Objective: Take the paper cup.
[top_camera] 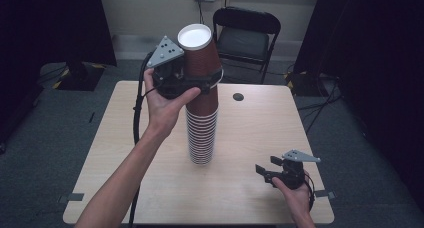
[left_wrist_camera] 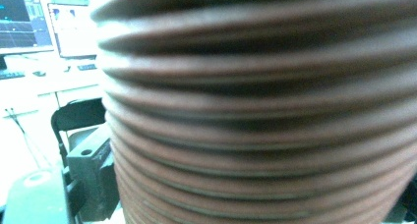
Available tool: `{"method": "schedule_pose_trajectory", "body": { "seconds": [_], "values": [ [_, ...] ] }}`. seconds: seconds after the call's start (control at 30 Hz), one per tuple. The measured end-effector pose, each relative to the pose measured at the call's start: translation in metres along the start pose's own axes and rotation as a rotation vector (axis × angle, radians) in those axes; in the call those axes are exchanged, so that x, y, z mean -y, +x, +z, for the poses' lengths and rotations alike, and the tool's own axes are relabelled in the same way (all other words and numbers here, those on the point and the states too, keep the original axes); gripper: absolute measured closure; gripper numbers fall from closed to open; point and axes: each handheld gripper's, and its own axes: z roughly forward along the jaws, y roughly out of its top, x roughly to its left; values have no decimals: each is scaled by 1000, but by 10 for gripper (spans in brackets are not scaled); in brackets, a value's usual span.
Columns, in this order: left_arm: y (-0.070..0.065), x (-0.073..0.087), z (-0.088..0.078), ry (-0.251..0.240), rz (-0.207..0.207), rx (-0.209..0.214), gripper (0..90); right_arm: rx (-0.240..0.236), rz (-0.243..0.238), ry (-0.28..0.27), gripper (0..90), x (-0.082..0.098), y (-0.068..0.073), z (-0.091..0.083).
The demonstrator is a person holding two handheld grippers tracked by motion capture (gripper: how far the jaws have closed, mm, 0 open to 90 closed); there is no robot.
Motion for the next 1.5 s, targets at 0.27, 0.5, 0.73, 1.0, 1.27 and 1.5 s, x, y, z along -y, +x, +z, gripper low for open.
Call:
{"method": "schedule_pose_trajectory", "body": {
  "seconds": [0.27,0.5,0.73,1.0,1.27,1.5],
  "values": [
    [-1,-1,-9,-24,3,-4,112,-4,1,0,250,0,0,1],
    [3,-1,-19,-38,-17,-16,111,-8,-1,-1,251,1,1,2],
    [7,2,-34,-53,-24,-22,112,-10,-4,0,253,1,3,2],
    [16,6,-52,-69,-32,-42,112,-11,-10,-1,254,0,4,3],
    [22,19,-67,-36,-29,-77,112,-12,-12,-5,254,0,5,2],
    [33,30,-84,-21,-39,-109,112,-11,-15,-2,254,0,6,3]
  ]
}}
